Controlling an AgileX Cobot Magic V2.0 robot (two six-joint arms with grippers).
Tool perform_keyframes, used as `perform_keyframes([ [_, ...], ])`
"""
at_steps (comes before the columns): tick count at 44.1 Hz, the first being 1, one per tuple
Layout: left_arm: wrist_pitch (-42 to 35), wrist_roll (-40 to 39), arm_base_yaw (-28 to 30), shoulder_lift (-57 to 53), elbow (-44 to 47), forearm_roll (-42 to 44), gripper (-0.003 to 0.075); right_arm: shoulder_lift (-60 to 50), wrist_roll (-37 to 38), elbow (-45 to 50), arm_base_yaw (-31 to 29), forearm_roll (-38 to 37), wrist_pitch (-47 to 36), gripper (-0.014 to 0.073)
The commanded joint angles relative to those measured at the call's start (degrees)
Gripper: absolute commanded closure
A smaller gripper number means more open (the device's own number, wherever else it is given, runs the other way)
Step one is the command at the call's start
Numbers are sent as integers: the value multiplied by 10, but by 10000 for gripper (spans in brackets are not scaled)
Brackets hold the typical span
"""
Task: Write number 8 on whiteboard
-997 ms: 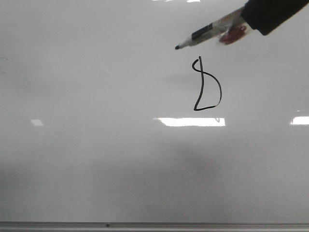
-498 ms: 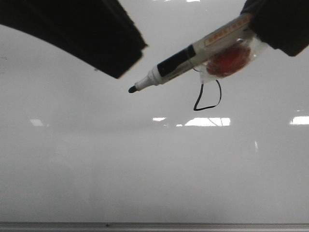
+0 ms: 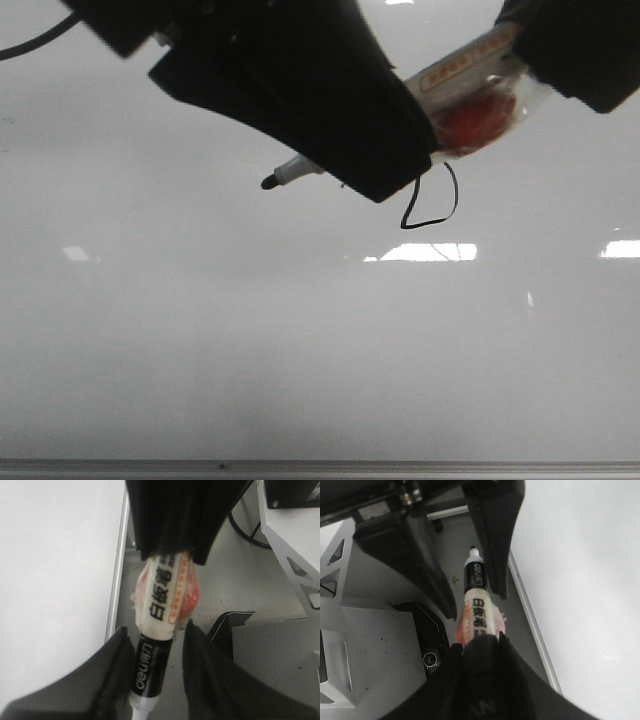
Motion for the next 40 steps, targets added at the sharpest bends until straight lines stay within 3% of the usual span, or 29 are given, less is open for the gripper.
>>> perform_keyframes([
  [1,-24,1,-4,-14,-20,-19,601,-10,-6,-19,0,23,-19,687],
  [6,-23,1,-4,-14,-20,-19,658,-10,-6,-19,0,19,-19,544],
  [12,-16,-4,-4,-19,-20,-4,659,-12,7,-19,-7,-23,-13,241],
  [16,-13,-70,-3,-34,-20,53,658,-29,57,-19,-30,-70,4,119],
  [24,13,-275,30,-74,-20,253,659,-68,176,-19,-91,-159,31,137],
  [30,35,-433,86,-100,-20,373,659,-82,186,-19,-123,-169,53,159],
  [40,20,-518,244,-109,-5,423,659,-84,186,-19,-129,-169,58,159],
])
